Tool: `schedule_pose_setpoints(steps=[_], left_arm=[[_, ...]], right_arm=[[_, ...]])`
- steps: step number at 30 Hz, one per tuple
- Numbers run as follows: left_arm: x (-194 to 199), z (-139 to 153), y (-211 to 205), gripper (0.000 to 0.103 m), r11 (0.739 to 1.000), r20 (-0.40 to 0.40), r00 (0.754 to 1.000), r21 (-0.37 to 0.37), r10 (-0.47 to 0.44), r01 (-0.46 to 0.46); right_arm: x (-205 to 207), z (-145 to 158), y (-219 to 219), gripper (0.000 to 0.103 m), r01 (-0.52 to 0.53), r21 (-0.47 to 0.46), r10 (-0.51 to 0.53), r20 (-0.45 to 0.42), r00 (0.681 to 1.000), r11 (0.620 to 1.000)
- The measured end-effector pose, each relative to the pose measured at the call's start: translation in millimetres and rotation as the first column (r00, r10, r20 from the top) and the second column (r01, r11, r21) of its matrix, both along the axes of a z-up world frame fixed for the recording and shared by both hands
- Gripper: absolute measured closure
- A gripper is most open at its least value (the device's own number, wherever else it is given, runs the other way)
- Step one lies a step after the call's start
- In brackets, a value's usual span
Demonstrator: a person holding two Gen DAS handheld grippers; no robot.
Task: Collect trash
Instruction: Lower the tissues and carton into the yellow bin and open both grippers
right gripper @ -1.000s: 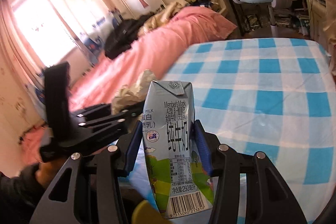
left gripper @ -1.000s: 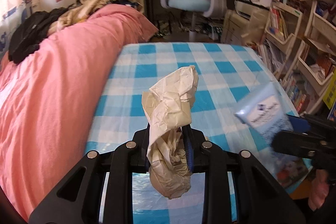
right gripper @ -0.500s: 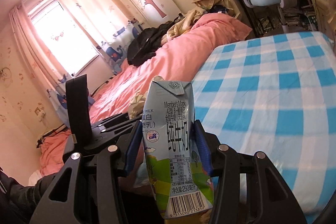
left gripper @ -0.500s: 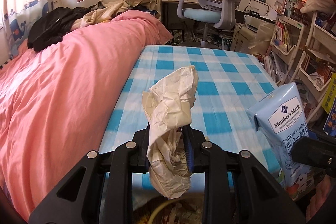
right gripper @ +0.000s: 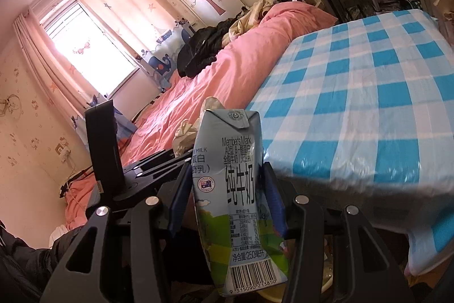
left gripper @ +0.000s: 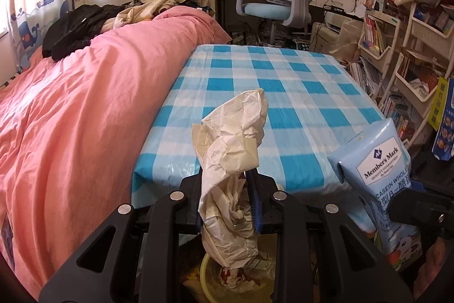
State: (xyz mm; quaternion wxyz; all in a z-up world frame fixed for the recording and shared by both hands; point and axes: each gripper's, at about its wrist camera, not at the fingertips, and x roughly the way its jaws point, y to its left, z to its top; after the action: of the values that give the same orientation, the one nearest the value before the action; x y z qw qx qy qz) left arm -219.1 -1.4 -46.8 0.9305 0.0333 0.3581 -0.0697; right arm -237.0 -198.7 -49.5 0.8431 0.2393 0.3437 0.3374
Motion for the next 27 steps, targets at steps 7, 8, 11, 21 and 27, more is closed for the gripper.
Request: schedule_pose_setpoints(steps=[7, 8, 11, 21, 27], left_arm=[[-14.6, -8.0, -1.2, 0.079, 1.000, -0.021, 1.000, 0.002, -0.002, 0.002], [-15.5, -8.6, -0.8, 0.079, 1.000, -0.023, 1.000, 0.000, 0.000, 0.000], [-18.0, -10.3, 0.9, 0.079, 1.000, -0.030, 1.000, -0.011, 0.007, -0.007], [-21.4, -15.8, 8.8, 0.079, 0.999, -0.062, 0.998, -0.032, 0.028, -0.030], [-27.1, -20.3, 8.9, 0.079, 0.999, -0.077, 0.997, -0.033, 0.026, -0.029]], right_arm=[[-9.2, -8.2, 5.0, 0.054, -0.003, -0.017, 0.002, -0.016, 1.000, 1.000], [-9.4, -9.8, 5.7, 0.054, -0.003, -0.019, 0.003, -0.021, 1.000, 1.000], [-10.4, -15.2, 9.7, 0.054, -0.011, -0.032, 0.010, -0.037, 0.999, 0.999], [-14.8, -25.9, 19.8, 0.054, -0.022, -0.050, 0.018, -0.072, 0.997, 0.999], [-17.3, -30.7, 23.9, 0.054, -0.028, -0.057, 0.023, -0.087, 0.996, 0.998]])
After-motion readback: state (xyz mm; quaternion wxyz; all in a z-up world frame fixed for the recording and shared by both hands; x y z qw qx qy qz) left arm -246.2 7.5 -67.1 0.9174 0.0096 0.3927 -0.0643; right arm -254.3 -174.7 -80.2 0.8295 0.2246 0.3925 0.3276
